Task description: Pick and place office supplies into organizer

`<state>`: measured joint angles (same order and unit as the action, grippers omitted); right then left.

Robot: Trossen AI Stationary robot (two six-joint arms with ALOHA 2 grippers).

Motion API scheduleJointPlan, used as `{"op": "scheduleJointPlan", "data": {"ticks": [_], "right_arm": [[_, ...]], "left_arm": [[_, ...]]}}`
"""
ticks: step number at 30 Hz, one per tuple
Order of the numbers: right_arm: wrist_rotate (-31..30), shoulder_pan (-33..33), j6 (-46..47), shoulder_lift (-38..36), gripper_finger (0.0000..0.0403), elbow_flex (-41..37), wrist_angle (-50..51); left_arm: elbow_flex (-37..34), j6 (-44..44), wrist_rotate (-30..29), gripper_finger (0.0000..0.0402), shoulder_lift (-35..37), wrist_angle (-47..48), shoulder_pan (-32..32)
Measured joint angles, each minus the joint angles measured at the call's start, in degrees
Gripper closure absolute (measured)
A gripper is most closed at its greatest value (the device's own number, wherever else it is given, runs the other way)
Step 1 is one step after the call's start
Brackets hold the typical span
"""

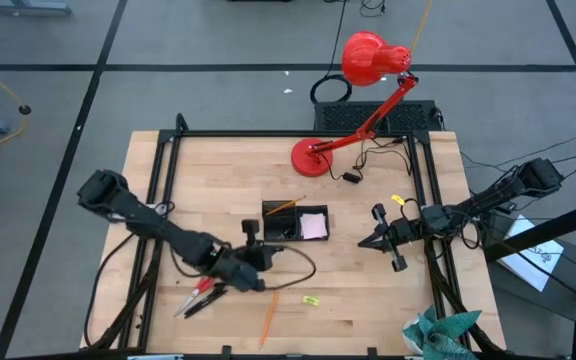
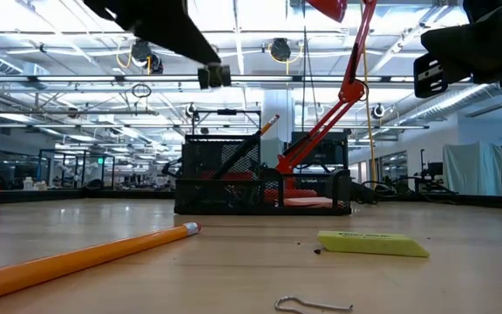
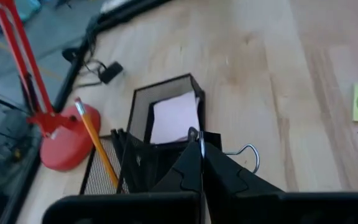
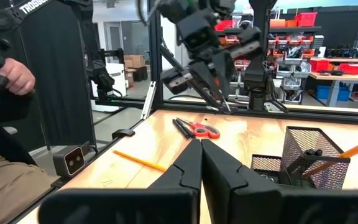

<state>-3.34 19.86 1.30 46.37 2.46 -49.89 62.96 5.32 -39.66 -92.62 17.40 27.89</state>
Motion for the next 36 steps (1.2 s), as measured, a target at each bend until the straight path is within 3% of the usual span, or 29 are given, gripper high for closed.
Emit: {"op": "scheduleJointPlan", "data": {"ticks": [13, 25, 36], "right_arm": [[-0.04, 0.0, -0.43, 0.0, 0.0403, 0.0, 0.04], [-2.71, 0.0, -0.46, 0.87, 0.0403, 0.0, 0.44], [-2.68, 0.0, -0.46, 0.92, 0.0403, 0.0, 0.04]], "left_arm": [[-2.21, 2.84, 9.83, 0.0392, -3.13, 1.12, -8.42], [-5.11, 7.97, 11.03, 0.0398, -5.05, -1.0, -10.46], [-4.96, 8.64, 10.78, 0.0397, -11.5, -2.2, -12.96]]}}
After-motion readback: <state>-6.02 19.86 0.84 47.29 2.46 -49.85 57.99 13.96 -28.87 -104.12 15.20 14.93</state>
